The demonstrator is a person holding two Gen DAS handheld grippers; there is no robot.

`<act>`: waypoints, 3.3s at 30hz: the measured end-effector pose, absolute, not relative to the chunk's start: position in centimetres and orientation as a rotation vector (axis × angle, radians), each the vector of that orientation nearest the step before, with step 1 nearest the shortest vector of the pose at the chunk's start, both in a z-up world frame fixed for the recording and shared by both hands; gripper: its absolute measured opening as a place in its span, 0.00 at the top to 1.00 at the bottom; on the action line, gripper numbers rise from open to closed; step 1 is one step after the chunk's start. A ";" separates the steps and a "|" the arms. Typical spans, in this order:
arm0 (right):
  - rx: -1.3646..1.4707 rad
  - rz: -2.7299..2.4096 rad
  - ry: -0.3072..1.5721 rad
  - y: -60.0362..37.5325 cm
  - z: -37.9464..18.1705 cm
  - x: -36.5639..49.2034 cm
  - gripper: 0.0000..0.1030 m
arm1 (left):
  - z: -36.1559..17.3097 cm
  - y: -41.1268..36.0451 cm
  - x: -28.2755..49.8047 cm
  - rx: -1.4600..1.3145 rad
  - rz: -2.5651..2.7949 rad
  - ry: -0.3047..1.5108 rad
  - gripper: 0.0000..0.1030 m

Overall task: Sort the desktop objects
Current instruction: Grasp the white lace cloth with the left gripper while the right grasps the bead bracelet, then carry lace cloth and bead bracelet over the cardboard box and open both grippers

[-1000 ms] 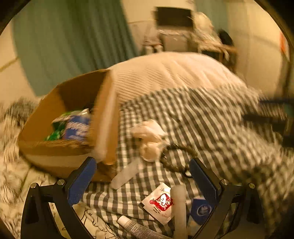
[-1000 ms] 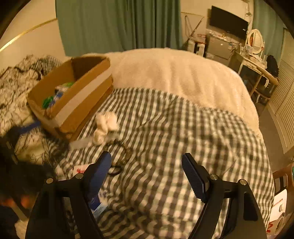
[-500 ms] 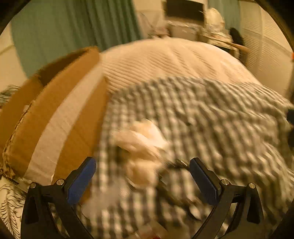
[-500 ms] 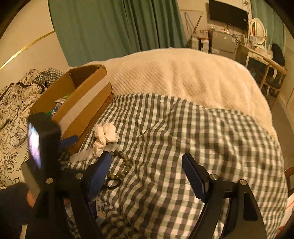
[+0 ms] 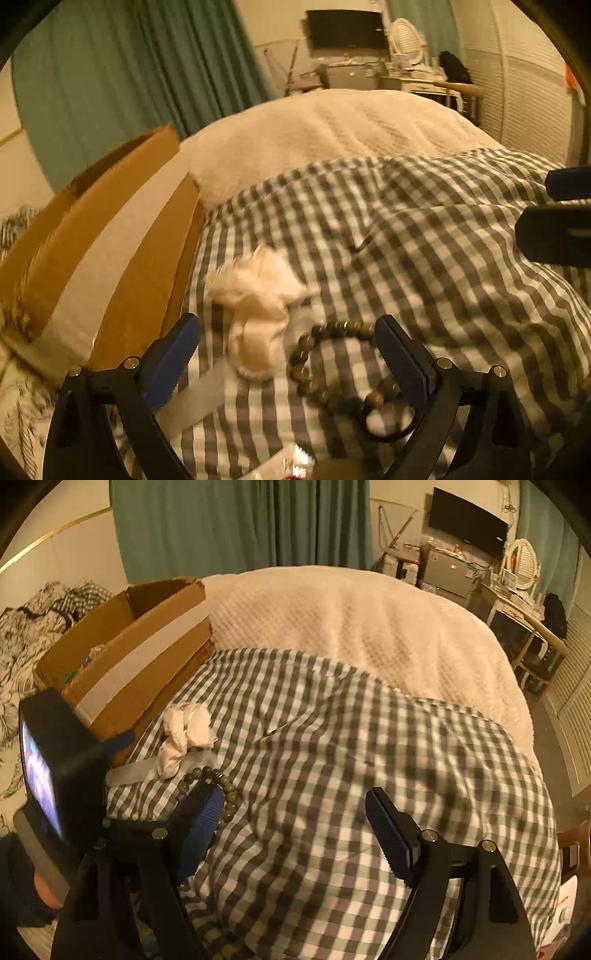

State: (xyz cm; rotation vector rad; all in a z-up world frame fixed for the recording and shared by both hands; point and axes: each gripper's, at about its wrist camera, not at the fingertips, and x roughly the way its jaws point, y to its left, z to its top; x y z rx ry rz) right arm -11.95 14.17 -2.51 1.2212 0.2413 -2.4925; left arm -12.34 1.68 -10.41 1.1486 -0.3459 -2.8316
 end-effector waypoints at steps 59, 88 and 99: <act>1.049 -2.497 0.214 7.7 4.9 -10.0 0.90 | 0.9 -7.1 -9.5 1.067 -2.966 0.093 0.91; 0.926 -2.346 0.220 -9.0 9.5 -13.9 0.46 | 1.9 -21.1 -11.9 1.047 -2.615 0.182 0.19; 1.049 -2.431 0.450 3.8 6.6 -8.5 0.28 | 1.9 -16.7 -8.7 1.024 -2.608 0.053 0.00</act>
